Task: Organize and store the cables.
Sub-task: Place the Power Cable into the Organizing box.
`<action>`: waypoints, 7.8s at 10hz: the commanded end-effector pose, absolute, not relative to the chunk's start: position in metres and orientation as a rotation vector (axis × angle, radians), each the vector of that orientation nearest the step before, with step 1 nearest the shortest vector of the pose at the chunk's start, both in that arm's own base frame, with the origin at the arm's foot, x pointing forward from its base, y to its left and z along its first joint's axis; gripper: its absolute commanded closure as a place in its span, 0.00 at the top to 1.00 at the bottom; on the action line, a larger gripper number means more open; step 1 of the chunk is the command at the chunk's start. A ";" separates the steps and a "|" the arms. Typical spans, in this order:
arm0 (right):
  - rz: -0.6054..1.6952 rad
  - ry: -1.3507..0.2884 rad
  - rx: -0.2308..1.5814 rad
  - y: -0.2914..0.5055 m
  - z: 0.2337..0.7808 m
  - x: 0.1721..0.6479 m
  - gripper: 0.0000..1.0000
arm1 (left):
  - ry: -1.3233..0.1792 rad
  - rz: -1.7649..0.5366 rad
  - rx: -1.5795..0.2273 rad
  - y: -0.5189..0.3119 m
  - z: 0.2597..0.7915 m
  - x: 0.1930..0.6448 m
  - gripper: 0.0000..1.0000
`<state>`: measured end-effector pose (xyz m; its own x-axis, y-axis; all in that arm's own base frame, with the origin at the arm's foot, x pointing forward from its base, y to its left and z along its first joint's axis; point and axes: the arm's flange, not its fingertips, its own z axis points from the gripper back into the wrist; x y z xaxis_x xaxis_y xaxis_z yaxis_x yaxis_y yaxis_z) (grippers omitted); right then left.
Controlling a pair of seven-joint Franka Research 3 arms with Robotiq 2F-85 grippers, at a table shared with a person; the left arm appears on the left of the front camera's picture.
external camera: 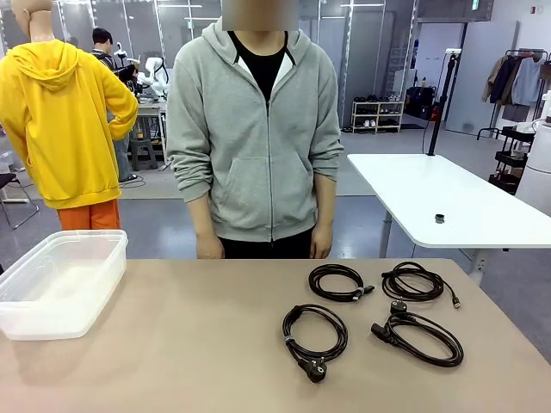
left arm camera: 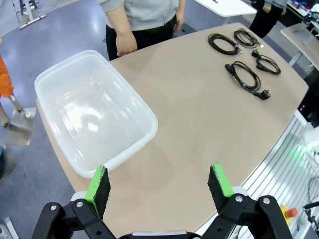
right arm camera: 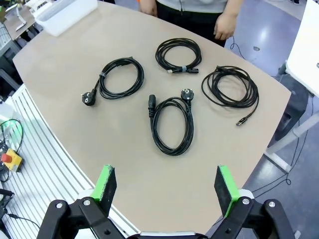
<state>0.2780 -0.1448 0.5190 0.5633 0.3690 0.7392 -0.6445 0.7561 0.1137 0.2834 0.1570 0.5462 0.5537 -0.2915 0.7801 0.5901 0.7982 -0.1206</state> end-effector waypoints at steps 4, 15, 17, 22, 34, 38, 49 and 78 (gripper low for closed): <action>0.640 -0.767 0.395 -0.144 0.519 0.279 1.00 | -0.838 -0.564 -0.393 0.157 0.552 0.287 1.00; 0.640 -0.767 0.395 -0.144 0.519 0.279 1.00 | -0.838 -0.564 -0.393 0.157 0.552 0.287 1.00; 0.640 -0.767 0.395 -0.144 0.519 0.279 1.00 | -0.838 -0.564 -0.393 0.157 0.552 0.287 1.00; 0.640 -0.767 0.395 -0.144 0.519 0.279 1.00 | -0.838 -0.564 -0.393 0.157 0.552 0.287 1.00; 0.640 -0.767 0.395 -0.144 0.519 0.279 1.00 | -0.838 -0.564 -0.393 0.157 0.552 0.287 1.00; 0.640 -0.767 0.395 -0.144 0.519 0.279 1.00 | -0.838 -0.564 -0.393 0.157 0.552 0.287 1.00; 0.640 -0.767 0.395 -0.144 0.519 0.279 1.00 | -0.838 -0.564 -0.393 0.157 0.552 0.287 1.00; 0.640 -0.767 0.395 -0.144 0.519 0.279 1.00 | -0.222 -1.570 -0.091 -0.439 0.449 0.388 1.00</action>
<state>0.2789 -0.1425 0.5190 0.5601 0.3755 0.7384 -0.6466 0.7553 0.1064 0.3908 -0.4400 0.4525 -0.0122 -0.9799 0.1991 0.9965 0.0046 0.0833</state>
